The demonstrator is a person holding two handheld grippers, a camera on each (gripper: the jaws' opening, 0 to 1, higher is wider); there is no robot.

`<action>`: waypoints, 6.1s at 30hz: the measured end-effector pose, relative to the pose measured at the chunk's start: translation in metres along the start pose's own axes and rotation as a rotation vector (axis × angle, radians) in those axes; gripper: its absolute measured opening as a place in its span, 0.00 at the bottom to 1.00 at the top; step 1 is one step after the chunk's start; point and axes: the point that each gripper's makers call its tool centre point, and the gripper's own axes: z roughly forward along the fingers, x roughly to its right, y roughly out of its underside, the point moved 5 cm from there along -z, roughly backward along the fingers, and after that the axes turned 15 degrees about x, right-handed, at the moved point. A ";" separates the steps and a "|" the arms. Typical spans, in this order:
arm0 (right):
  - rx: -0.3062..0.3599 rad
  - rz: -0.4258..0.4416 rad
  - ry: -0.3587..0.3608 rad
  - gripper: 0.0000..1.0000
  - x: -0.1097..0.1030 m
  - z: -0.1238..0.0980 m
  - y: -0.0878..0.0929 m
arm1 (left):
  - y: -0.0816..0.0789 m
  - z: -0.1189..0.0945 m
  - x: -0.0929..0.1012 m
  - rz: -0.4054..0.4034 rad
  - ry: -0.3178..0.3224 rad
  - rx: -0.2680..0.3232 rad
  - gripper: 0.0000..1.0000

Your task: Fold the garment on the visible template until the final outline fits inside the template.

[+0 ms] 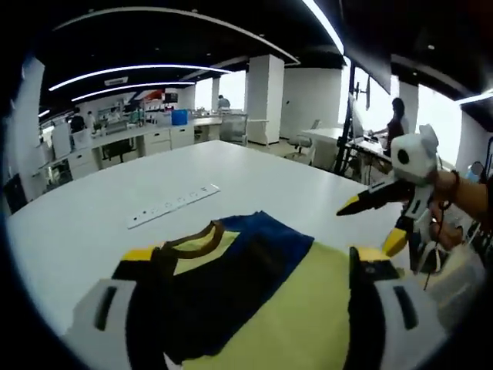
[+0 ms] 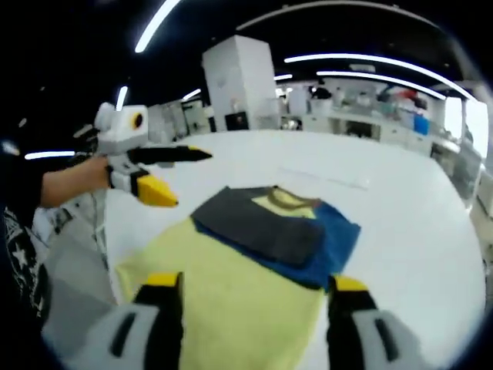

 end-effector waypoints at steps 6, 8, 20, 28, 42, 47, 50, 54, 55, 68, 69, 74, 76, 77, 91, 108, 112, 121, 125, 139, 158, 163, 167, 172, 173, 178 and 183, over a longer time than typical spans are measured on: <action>-0.014 -0.003 0.001 0.66 0.009 0.015 -0.001 | 0.003 -0.023 -0.003 -0.001 -0.022 0.002 0.99; -0.014 0.001 0.001 0.63 0.013 0.021 -0.002 | 0.006 -0.030 -0.004 0.007 -0.031 -0.006 0.99; -0.033 0.043 0.029 0.48 0.035 0.054 0.007 | 0.025 -0.068 -0.002 -0.031 -0.079 -0.015 0.99; -0.090 0.029 0.029 0.39 0.050 0.078 0.022 | 0.041 -0.086 -0.009 -0.045 -0.116 -0.033 0.99; -0.112 0.067 0.111 0.26 0.070 0.105 0.036 | 0.042 -0.107 -0.005 -0.023 -0.146 -0.028 0.99; -0.102 0.100 0.115 0.21 0.072 0.111 0.038 | 0.045 -0.116 -0.001 -0.013 -0.149 -0.046 0.99; -0.103 0.093 0.130 0.16 0.069 0.109 0.038 | 0.046 -0.122 0.001 -0.029 -0.160 -0.047 0.99; -0.104 0.111 0.163 0.11 0.073 0.109 0.038 | 0.049 -0.128 0.000 -0.050 -0.185 -0.049 0.98; -0.104 0.114 0.168 0.10 0.073 0.109 0.039 | 0.050 -0.130 -0.001 -0.053 -0.190 -0.049 0.98; -0.099 0.154 0.191 0.00 0.066 0.096 0.034 | 0.048 -0.139 0.002 -0.048 -0.205 -0.046 0.99; -0.096 0.157 0.192 0.00 0.066 0.094 0.032 | 0.048 -0.140 0.002 -0.054 -0.203 -0.045 0.99; -0.103 0.146 0.193 0.00 0.064 0.085 0.028 | 0.052 -0.142 0.004 -0.078 -0.201 -0.062 0.99; -0.106 0.142 0.192 0.00 0.065 0.083 0.028 | 0.053 -0.143 0.004 -0.084 -0.199 -0.064 0.99; -0.108 0.151 0.195 0.00 0.067 0.083 0.029 | 0.053 -0.143 0.005 -0.087 -0.200 -0.062 0.99; -0.126 0.180 0.226 0.00 0.071 0.078 0.034 | 0.060 -0.155 0.007 -0.079 -0.181 -0.101 0.99; -0.120 0.111 0.178 0.42 0.062 0.071 0.025 | 0.071 -0.162 0.010 -0.084 -0.150 -0.144 0.99; -0.117 0.079 0.126 0.61 0.048 0.063 0.018 | 0.072 -0.163 0.012 -0.070 -0.117 -0.152 0.99; -0.145 0.051 0.003 0.85 0.015 0.033 0.013 | 0.078 -0.167 0.022 -0.074 -0.039 -0.190 0.99; -0.139 0.039 -0.047 0.91 -0.001 0.018 0.012 | 0.080 -0.170 0.027 -0.088 -0.005 -0.185 0.99; -0.249 -0.070 -0.220 0.98 -0.049 -0.038 0.039 | 0.092 -0.181 0.042 -0.057 0.086 -0.204 0.98; -0.280 -0.076 -0.223 0.87 -0.069 -0.082 0.096 | 0.116 -0.188 0.061 -0.044 0.169 -0.273 0.65; -0.283 -0.144 -0.215 0.77 -0.068 -0.089 0.106 | 0.121 -0.189 0.064 -0.020 0.199 -0.295 0.54; -0.321 -0.190 -0.212 0.73 -0.062 -0.093 0.117 | 0.128 -0.189 0.069 0.005 0.228 -0.327 0.50; -0.342 -0.208 -0.214 0.63 -0.056 -0.098 0.124 | 0.137 -0.191 0.071 0.026 0.255 -0.366 0.44; -0.343 -0.211 -0.216 0.61 -0.056 -0.099 0.125 | 0.139 -0.192 0.071 0.038 0.258 -0.373 0.43; -0.362 -0.237 -0.218 0.55 -0.051 -0.103 0.129 | 0.143 -0.192 0.068 0.077 0.253 -0.401 0.40; -0.405 -0.270 -0.230 0.53 -0.051 -0.107 0.134 | 0.149 -0.195 0.067 0.124 0.260 -0.447 0.33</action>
